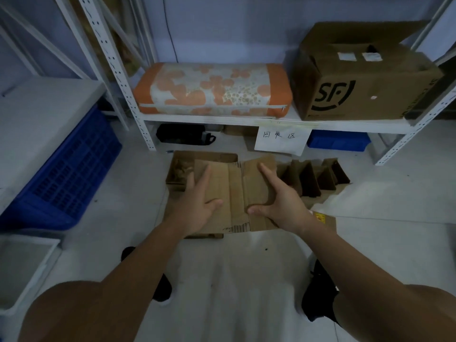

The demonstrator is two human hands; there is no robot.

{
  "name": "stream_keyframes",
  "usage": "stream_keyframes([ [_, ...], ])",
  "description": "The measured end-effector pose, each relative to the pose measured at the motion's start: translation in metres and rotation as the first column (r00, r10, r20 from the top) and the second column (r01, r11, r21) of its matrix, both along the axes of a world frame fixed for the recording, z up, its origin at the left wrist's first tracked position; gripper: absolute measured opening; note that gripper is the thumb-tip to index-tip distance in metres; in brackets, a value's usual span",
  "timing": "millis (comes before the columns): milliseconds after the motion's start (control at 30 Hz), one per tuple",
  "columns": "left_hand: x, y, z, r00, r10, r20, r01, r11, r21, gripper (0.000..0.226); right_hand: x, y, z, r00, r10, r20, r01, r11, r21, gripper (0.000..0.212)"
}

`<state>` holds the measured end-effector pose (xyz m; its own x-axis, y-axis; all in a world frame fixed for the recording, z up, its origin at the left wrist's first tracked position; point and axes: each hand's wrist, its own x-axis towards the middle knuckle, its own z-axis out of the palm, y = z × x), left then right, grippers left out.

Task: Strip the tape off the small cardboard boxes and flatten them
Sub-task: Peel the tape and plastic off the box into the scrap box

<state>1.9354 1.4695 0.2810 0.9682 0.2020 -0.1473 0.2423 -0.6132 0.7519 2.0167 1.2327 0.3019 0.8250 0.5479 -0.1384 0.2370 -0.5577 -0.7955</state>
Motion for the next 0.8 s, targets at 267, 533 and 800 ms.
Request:
stream_keyframes([
  [267, 0.043, 0.056, -0.108, 0.979, 0.073, -0.191, -0.080, 0.996, -0.033, 0.095, 0.046, 0.066, -0.113, 0.989, -0.031, -0.144, 0.009, 0.989, -0.148, 0.115],
  [533, 0.071, 0.121, -0.253, 0.909, 0.110, -0.401, -0.106, 0.994, 0.031, 0.095, 0.084, 0.142, -0.274, 0.951, 0.007, -0.309, -0.095, 0.958, -0.270, 0.119],
  [800, 0.120, 0.191, -0.373, 0.880, 0.152, -0.450, -0.090, 0.984, 0.156, 0.092, 0.122, 0.214, -0.411, 0.934, 0.006, -0.358, -0.107, 0.959, -0.264, 0.114],
])
